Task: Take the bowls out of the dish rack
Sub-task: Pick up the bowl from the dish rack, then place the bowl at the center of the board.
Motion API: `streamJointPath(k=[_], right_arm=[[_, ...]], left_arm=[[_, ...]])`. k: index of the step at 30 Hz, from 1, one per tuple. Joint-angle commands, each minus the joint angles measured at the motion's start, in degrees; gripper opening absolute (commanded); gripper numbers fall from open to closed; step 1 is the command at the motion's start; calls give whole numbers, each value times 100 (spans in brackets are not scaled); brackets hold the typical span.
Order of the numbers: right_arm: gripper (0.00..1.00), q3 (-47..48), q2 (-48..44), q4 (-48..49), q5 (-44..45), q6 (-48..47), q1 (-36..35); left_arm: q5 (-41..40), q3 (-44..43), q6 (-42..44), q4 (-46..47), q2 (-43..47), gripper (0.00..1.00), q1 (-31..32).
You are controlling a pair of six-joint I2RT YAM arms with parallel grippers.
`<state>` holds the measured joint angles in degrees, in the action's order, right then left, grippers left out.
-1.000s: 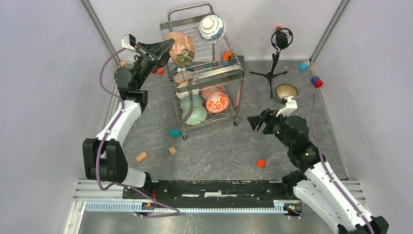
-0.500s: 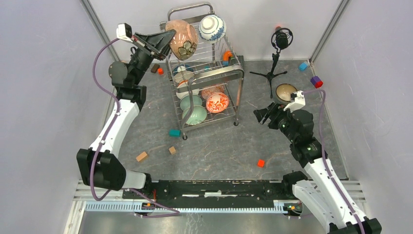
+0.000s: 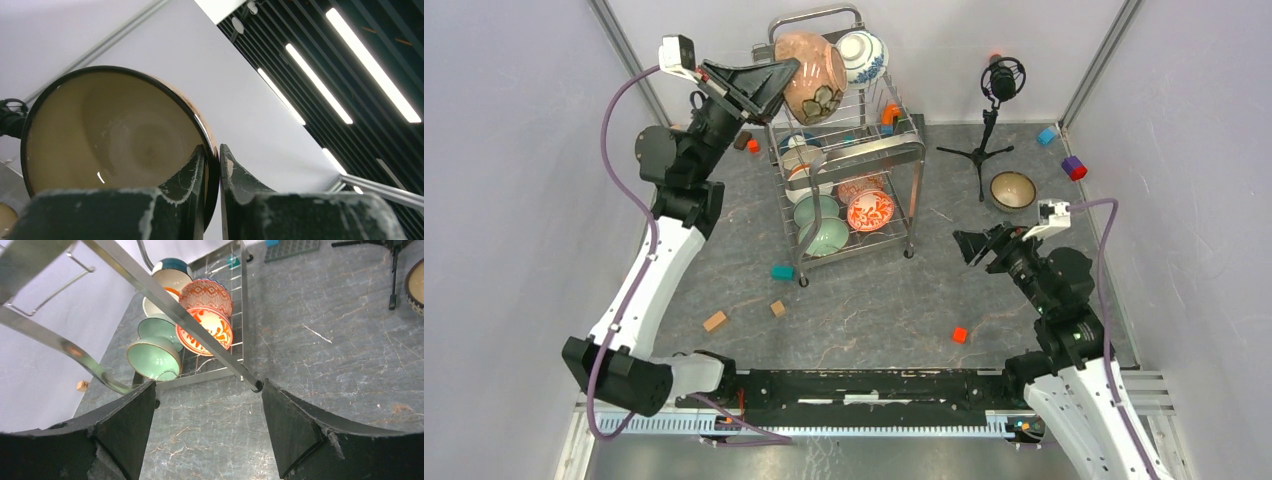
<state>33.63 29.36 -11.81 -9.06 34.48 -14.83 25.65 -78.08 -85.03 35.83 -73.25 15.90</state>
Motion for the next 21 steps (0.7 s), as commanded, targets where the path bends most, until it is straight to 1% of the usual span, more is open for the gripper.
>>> streamJointPath(k=[1, 7, 10, 12, 15, 17, 19, 21], right_arm=[[83, 38, -419, -93, -53, -179, 17], [83, -211, -753, -285, 46, -277, 21], [83, -374, -863, -277, -16, -245, 20], [83, -471, -1006, -251, -133, -153, 17], [83, -602, -1200, -229, -195, -77, 15], [83, -627, -1229, -322, -186, -99, 17], [83, -682, -1290, -341, -195, -72, 19], [83, -771, -1344, -287, -305, 67, 19]], left_arm=[[-273, -460, 599, 219, 525, 2, 279], [-254, -470, 867, 5, 794, 2, 535], [-197, -253, 836, -76, 1073, 2, 689], [-216, 34, 1012, -221, 1432, 2, 803], [-358, 370, 1389, -801, 2044, 2, 874], [-316, 509, 1544, -1085, 2350, 2, 871], [-200, 676, 1636, -1362, 2651, 2, 871], [-213, 1036, 1590, -1456, 3003, 2, 873]])
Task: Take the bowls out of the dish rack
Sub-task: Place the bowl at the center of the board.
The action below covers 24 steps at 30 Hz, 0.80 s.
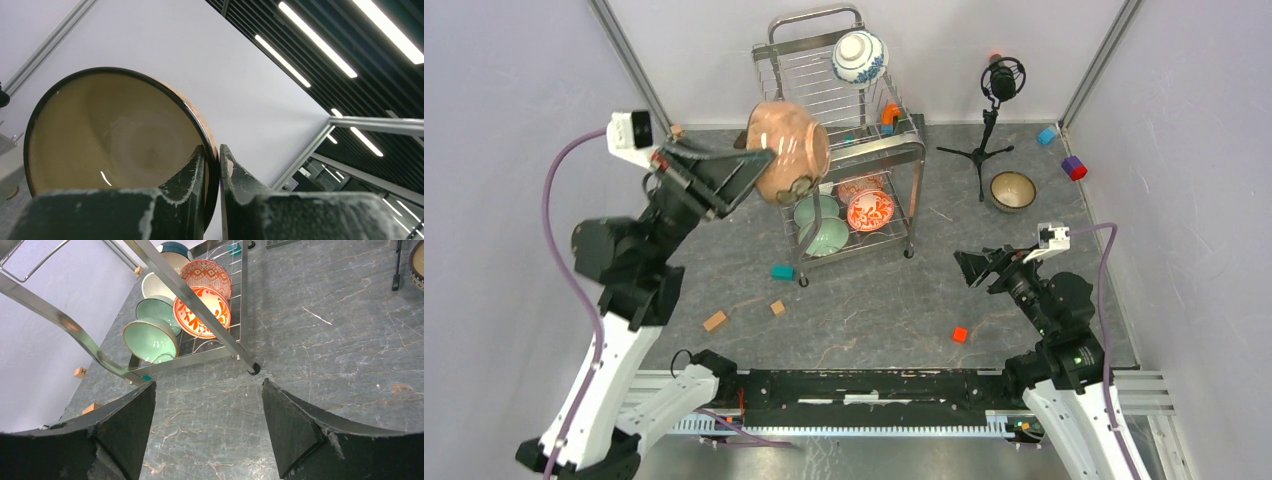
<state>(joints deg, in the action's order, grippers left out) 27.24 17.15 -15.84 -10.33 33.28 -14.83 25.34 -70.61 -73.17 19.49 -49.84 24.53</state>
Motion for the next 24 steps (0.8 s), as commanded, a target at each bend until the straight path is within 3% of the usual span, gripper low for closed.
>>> streamJointPath(k=[1, 11, 18, 24], right_arm=[[83, -153, -116, 136, -264, 250, 16], [83, -157, -31, 344, -267, 354, 19], [83, -240, 209, 491, -291, 285, 16], [83, -287, 246, 350, -92, 70, 20]], left_arm=[[-203, 464, 396, 107, 849, 2, 12], [387, 3, 1900, -1864, 1306, 2, 15], [734, -726, 2078, -2062, 389, 2, 54], [462, -1946, 2597, -2698, -426, 2, 657]])
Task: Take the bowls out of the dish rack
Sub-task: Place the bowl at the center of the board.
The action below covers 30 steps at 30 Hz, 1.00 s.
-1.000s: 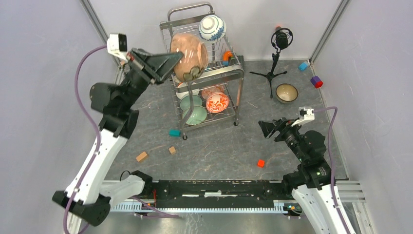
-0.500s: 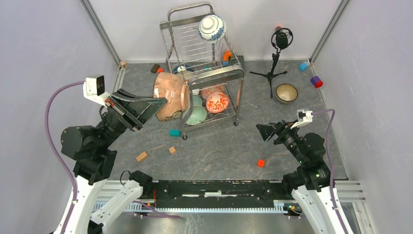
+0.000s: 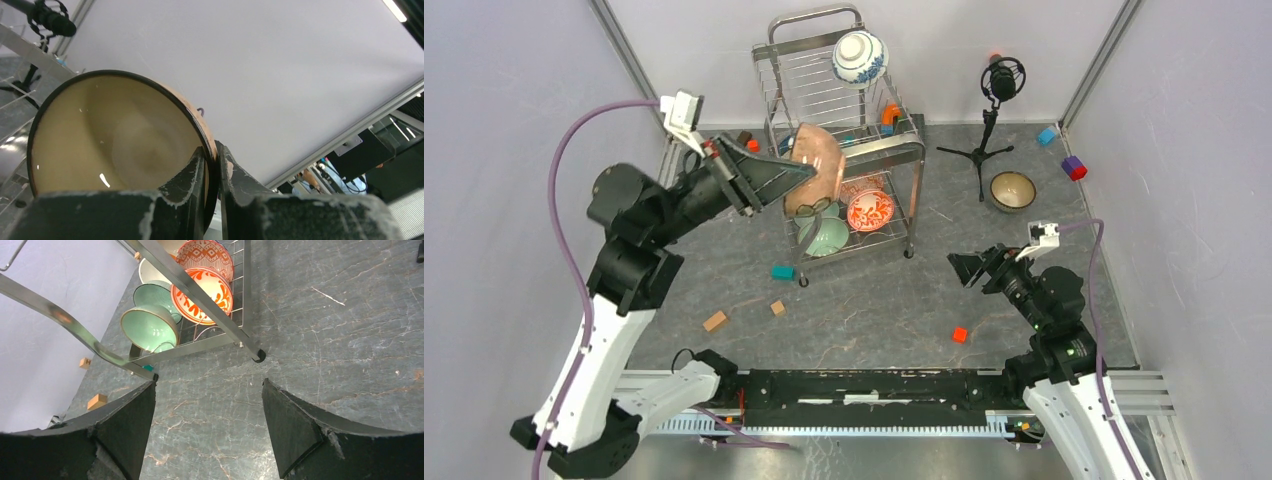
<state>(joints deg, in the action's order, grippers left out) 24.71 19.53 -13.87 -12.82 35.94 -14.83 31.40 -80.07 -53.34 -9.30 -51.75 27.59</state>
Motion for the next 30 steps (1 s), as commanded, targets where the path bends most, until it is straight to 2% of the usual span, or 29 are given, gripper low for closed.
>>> streamJointPath(k=[1, 3, 6, 8, 12, 20, 25, 30], right_arm=[[83, -36, 15, 99, 178, -223, 23], [83, 13, 29, -44, 196, -283, 20], [83, 101, 25, -276, 165, -436, 12], [83, 140, -1, -421, 235, -555, 22], [83, 120, -116, -562, 372, -684, 19], [84, 249, -2, -757, 461, -872, 18], [84, 211, -127, -826, 388, -885, 21], [85, 236, -199, -1082, 371, -915, 19]], left_arm=[[-206, -1204, 691, 98, -368, 2, 477], [-285, -1612, 809, -40, -643, 2, 691], [-605, -2722, 1413, -1213, -1280, 2, 1188], [-870, -3074, 1734, -1667, -1541, 2, 1552], [-1359, -3154, 2158, -1871, -1563, 2, 2087], [-2353, -2997, 2931, -2876, -1503, 2, 3371], [-3530, -3065, 3358, -3627, -1593, 2, 4634], [-5637, -2804, 3934, -4472, -1805, 2, 6142]])
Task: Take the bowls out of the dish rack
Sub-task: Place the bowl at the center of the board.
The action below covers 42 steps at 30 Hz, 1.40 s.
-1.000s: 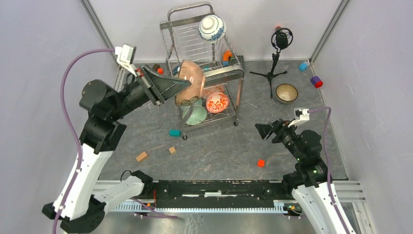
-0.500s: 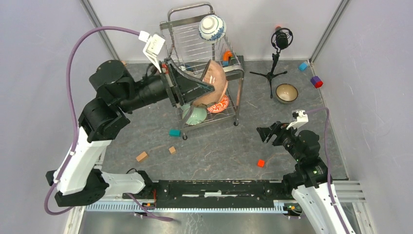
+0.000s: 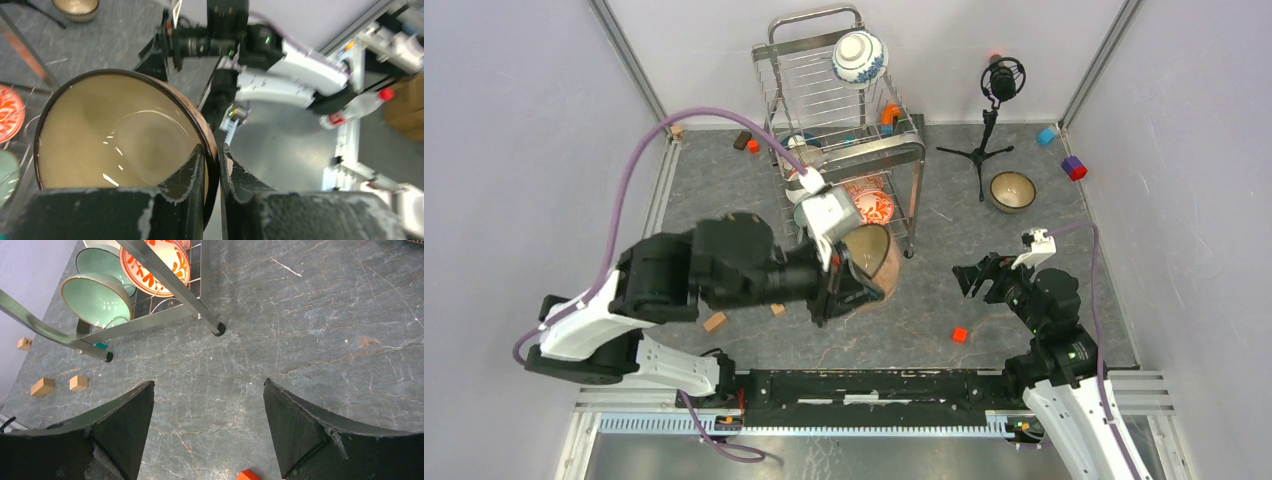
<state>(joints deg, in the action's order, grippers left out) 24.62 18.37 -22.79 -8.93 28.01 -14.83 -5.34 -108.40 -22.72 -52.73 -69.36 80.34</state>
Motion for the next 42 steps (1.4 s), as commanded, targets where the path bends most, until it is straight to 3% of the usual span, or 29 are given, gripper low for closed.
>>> streamJointPath(k=[1, 8, 13, 25, 32, 42], right_arm=[[86, 224, -94, -239, -39, -149, 22], [85, -300, -428, -257, -424, -30, 13], [86, -424, -440, -280, -513, -84, 18], [86, -291, 556, 296, -657, -256, 23], [84, 84, 1168, 285, -651, -604, -121], [85, 527, 2021, 290, 231, -855, -1157]], left_arm=[[-2380, 239, 930, -158, -29, 2, 1129], [-3758, 1695, 1076, -65, 219, 2, 2056], [-4079, 2861, 1283, 377, 383, 2, 2396], [-3715, 5239, 3004, 2530, 887, 2, 2417], [-3261, 5923, 3762, 3064, 626, 2, 2418], [-2724, 6418, 4550, 3790, -195, 2, 2404]])
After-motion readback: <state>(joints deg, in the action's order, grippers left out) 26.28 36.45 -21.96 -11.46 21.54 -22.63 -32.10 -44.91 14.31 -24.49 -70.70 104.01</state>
